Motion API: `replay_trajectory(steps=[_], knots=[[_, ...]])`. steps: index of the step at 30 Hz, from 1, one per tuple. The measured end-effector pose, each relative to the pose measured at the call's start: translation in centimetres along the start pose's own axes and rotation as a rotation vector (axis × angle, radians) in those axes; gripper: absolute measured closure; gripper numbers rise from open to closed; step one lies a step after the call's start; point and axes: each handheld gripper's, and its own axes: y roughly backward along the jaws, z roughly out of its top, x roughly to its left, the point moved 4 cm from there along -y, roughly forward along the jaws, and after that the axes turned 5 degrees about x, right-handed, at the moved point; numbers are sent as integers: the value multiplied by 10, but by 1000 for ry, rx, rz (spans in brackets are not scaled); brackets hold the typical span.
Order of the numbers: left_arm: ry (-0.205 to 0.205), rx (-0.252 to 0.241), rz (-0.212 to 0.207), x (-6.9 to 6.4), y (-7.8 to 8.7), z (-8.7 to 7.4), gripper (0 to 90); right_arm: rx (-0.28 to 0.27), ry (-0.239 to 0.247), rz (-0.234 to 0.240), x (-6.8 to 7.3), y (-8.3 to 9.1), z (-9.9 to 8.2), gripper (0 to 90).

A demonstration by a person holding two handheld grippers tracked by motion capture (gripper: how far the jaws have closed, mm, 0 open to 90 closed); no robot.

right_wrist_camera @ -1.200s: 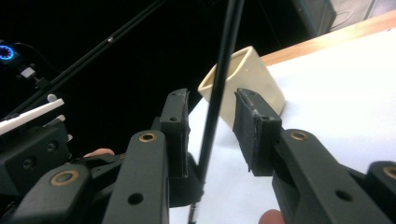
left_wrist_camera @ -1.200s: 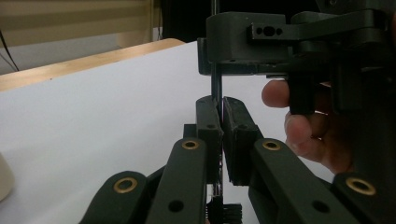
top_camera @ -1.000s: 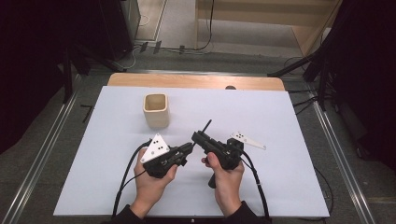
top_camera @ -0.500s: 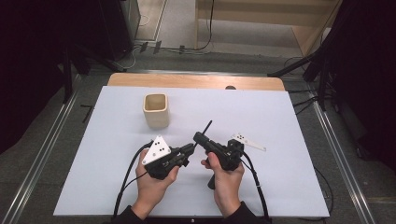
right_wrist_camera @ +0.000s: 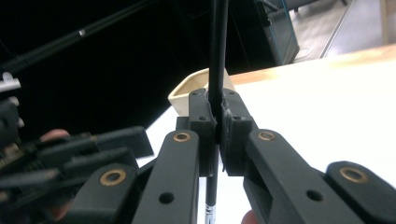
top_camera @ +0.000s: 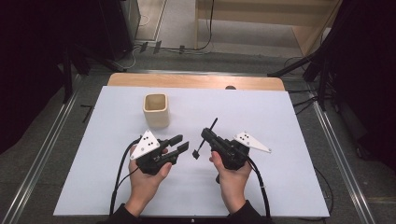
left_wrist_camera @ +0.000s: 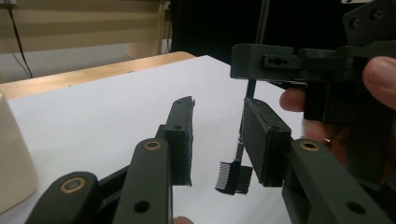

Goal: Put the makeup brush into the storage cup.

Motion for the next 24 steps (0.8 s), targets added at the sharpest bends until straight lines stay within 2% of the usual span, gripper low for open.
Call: replay_trajectory(steps=[2,12,13,14,17,24], knots=[[1,0,-2,1,1,1,644,-8,60,-22,2,1,1,872],[18,13,-21,10,11,11,636,56,291,-111,11,-4,-4,872],[18,13,-21,10,11,11,635,56,291,-111,11,-4,-4,872],[21,19,-31,11,12,12,637,68,340,-133,12,-6,-6,872],[11,42,-43,11,13,13,660,88,437,-173,14,-8,-7,872],[6,65,-61,10,14,16,656,125,600,-246,17,-11,-11,872]])
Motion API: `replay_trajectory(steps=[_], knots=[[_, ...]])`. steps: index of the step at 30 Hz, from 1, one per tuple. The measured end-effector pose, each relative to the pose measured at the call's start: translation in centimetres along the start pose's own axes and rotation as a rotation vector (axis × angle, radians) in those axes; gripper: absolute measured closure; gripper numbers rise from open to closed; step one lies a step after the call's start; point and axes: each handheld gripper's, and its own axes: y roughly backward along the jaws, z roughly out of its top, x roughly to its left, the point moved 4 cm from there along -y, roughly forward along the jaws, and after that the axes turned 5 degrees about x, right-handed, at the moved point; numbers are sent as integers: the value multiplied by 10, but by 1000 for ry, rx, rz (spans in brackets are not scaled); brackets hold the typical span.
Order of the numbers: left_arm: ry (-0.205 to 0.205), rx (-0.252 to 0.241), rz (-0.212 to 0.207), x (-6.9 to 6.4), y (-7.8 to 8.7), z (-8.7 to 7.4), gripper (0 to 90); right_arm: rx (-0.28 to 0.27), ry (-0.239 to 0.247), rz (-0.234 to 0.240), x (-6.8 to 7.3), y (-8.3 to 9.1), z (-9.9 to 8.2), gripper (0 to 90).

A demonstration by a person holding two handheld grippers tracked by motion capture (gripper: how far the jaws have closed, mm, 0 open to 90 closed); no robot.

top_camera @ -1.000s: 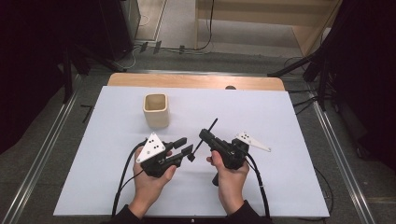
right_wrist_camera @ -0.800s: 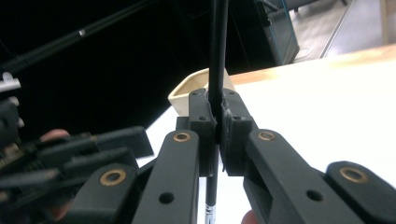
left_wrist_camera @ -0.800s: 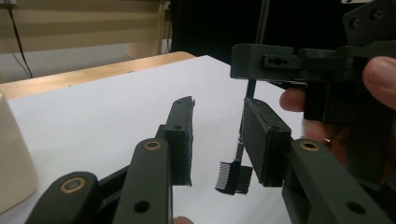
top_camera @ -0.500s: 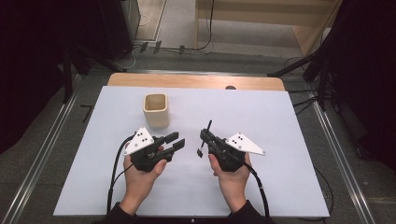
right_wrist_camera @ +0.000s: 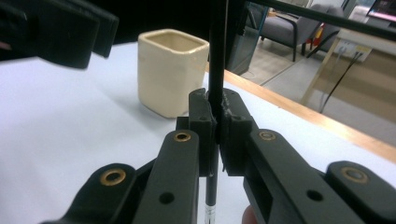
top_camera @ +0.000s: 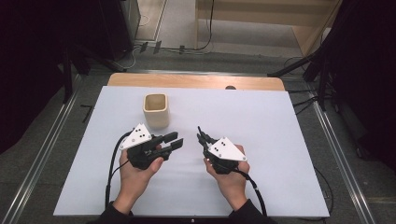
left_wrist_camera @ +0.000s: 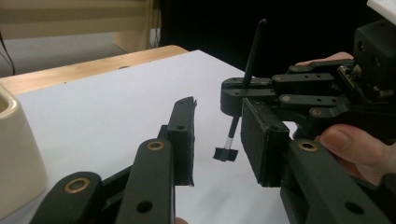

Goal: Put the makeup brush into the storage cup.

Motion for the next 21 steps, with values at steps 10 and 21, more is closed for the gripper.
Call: replay_trajectory(steps=[10,21], knots=[[5,46,-17,-2,1,5,649,38,265,-106,11,-5,-2,872],[28,87,-46,-9,1,9,650,42,475,-175,24,-6,-2,873]])
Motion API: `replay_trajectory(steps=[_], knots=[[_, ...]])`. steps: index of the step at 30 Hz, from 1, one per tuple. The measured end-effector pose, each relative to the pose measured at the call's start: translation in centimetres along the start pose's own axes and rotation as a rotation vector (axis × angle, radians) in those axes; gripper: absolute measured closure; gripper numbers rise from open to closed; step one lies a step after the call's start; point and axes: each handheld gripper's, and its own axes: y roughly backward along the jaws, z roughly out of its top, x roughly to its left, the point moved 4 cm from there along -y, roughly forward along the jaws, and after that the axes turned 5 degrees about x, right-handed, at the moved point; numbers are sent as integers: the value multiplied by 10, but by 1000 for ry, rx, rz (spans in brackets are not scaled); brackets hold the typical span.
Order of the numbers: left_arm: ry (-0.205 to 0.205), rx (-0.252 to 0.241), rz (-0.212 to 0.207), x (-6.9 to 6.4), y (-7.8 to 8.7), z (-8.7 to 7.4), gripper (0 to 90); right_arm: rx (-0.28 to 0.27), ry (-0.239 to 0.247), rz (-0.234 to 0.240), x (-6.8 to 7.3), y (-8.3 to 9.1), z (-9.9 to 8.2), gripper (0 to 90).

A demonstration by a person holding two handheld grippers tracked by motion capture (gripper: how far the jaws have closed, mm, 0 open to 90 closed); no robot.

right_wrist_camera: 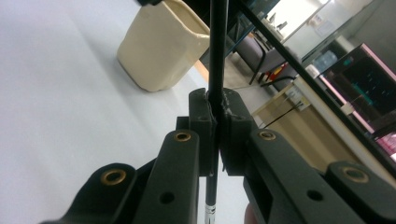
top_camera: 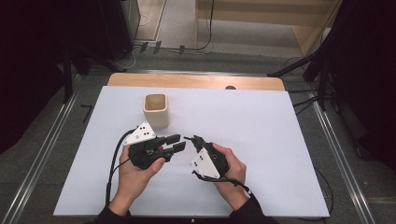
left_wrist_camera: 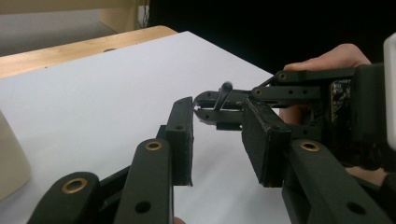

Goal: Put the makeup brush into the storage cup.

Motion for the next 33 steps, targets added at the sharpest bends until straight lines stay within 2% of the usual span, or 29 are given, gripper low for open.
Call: replay_trajectory(steps=[5,12,14,15,19,22,27,28,29,31,33], knots=[[36,20,-10,-1,-1,1,689,-5,66,-13,6,1,3,873],[62,77,-22,-1,-6,-1,745,1,176,-77,11,2,6,872],[67,82,-20,-1,-7,-1,763,2,188,-83,11,2,6,872],[73,92,-16,-1,-9,-2,770,4,220,-100,12,1,6,872],[79,115,-11,-1,-11,-4,805,2,279,-119,14,1,7,873],[82,128,-10,0,-11,-4,851,-2,271,-119,15,2,7,873],[69,131,-3,0,-12,-5,863,0,277,-109,14,1,6,872],[68,132,-1,0,-12,-6,864,-5,259,-101,14,1,6,868],[63,131,2,0,-12,-6,864,-5,237,-80,14,1,6,835],[60,117,13,1,-11,-5,865,-18,175,-39,14,0,6,667],[60,102,24,3,-9,-5,865,-42,131,-25,11,0,7,573]])
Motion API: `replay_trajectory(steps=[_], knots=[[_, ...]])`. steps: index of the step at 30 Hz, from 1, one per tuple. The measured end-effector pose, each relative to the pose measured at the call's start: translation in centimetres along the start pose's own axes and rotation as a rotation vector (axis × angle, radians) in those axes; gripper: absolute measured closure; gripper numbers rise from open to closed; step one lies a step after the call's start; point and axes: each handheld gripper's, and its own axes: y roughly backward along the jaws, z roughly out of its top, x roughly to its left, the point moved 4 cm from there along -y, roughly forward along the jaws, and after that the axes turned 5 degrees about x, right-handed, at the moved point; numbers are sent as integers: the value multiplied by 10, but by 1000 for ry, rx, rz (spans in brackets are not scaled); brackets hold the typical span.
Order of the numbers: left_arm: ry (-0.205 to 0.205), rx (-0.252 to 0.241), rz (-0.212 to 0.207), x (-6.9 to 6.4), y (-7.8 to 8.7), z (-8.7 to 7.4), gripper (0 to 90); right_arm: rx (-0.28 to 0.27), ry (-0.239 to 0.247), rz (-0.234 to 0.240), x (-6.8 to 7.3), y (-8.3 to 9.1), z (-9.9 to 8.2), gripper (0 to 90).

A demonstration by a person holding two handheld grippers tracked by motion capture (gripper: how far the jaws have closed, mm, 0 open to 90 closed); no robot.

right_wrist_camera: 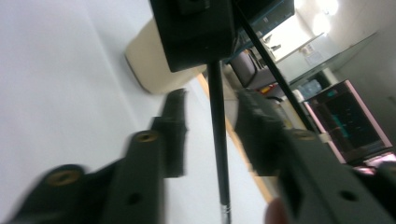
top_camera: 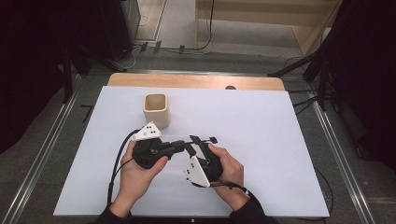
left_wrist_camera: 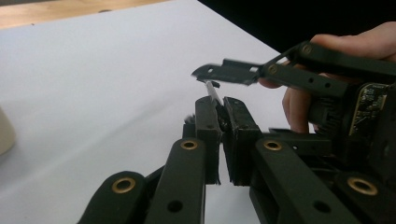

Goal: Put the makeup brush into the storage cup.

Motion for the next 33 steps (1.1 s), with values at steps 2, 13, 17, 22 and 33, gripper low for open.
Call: replay_trajectory(steps=[2,13,17,22,33], knots=[[3,-24,13,2,3,0,865,-19,-47,34,-1,1,1,496],[1,-204,58,14,22,2,865,-21,-472,167,-19,6,-4,135],[3,-269,64,16,25,1,865,-45,-639,223,-26,10,-4,16],[-6,-326,60,16,26,-1,866,-72,-797,296,-31,12,-5,0],[-33,-403,32,9,19,-6,865,-136,-1175,427,-41,18,-8,74]])
